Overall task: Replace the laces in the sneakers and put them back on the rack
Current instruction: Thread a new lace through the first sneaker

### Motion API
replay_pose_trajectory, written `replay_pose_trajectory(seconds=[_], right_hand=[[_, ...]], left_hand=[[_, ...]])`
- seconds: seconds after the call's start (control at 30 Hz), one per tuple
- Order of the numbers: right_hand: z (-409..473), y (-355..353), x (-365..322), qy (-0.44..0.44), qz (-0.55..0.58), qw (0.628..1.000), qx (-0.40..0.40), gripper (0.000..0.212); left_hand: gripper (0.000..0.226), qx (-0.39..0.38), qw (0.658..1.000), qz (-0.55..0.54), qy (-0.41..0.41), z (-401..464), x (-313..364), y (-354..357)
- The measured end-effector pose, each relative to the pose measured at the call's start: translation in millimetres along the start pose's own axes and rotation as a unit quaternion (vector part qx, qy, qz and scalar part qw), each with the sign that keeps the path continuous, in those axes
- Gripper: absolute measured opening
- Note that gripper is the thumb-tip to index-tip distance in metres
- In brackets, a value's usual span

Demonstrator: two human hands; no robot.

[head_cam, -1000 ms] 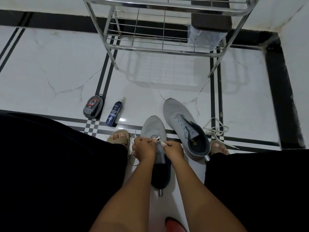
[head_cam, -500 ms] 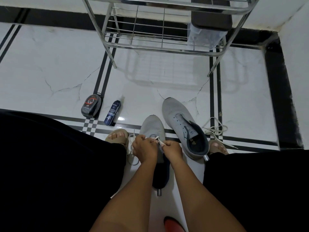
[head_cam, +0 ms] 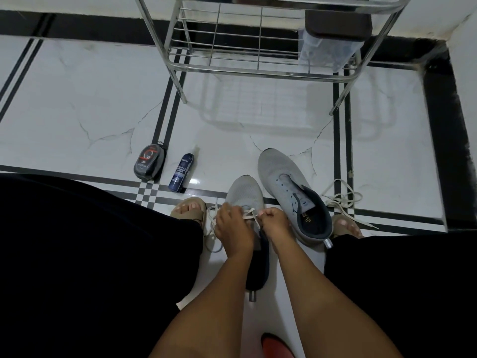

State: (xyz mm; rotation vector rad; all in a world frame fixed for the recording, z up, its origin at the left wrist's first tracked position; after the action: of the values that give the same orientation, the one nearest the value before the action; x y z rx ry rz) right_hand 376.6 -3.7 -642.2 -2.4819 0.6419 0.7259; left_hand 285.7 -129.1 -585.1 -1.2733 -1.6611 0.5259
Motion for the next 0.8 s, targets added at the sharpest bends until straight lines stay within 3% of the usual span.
replay_pose_trajectory(seconds=[0.1, 0.17, 0.27, 0.3, 0.37, 0.4, 0.47, 0.5, 0.57, 0.63, 0.7, 0.8], right_hand=[[3, -15, -4, 0.001, 0.004, 0.998, 0.067, 0.027], [-12, -54, -23, 0.008, 0.149, 0.974, 0.173, 0.024], [-50, -128, -62, -0.015, 0.413, 0.858, 0.306, 0.031], [-69, -156, -83, -0.066, 0.417, 0.830, 0.364, 0.030], [-105, -189, -128, -0.171, 0.278, 0.832, 0.449, 0.025], [-106, -184, -146, -0.203, 0.184, 0.860, 0.430, 0.025], [-81, -140, -154, -0.212, -0.040, 0.926, 0.311, 0.027], [-63, -105, -140, -0.199, -0.164, 0.940, 0.223, 0.027], [-42, -40, -94, -0.182, -0.320, 0.926, 0.078, 0.024], [-41, -6, -53, -0.158, -0.377, 0.912, 0.023, 0.021], [-42, -4, -35, -0.130, -0.368, 0.920, 0.034, 0.023], [-53, -47, -53, -0.116, -0.248, 0.951, 0.146, 0.021]], left_hand=[[0.052, 0.055, 0.997, -0.032, -0.047, -10, -15, -14], [0.055, 0.060, 0.994, -0.044, -0.081, -15, -24, -19], [0.054, 0.029, 0.985, -0.101, -0.135, -19, -32, -21], [0.051, 0.009, 0.981, -0.120, -0.151, -18, -33, -17], [0.041, -0.032, 0.981, -0.110, -0.158, -19, -32, -14], [0.038, -0.043, 0.982, -0.094, -0.155, -19, -31, -14], [0.037, -0.052, 0.984, -0.087, -0.147, -22, -30, -14], [0.038, -0.053, 0.983, -0.094, -0.147, -25, -31, -14], [0.043, -0.051, 0.982, -0.102, -0.153, -30, -34, -16], [0.047, -0.060, 0.982, -0.092, -0.156, -32, -35, -18], [0.048, -0.064, 0.982, -0.082, -0.158, -32, -36, -18], [0.038, -0.049, 0.983, -0.078, -0.156, -30, -38, -20]])
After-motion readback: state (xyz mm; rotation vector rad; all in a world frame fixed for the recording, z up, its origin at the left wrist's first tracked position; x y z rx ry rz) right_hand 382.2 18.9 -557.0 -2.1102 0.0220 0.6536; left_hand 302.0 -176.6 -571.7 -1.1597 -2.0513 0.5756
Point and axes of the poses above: each hand's wrist, its own z-axis towards the middle knuckle, its own y-axis out of the palm, x = y × z, the point moved 10 cm from there along z, towards the middle knuckle, and after that the axes turned 3 degrees about -x, right-handed, at the moved point
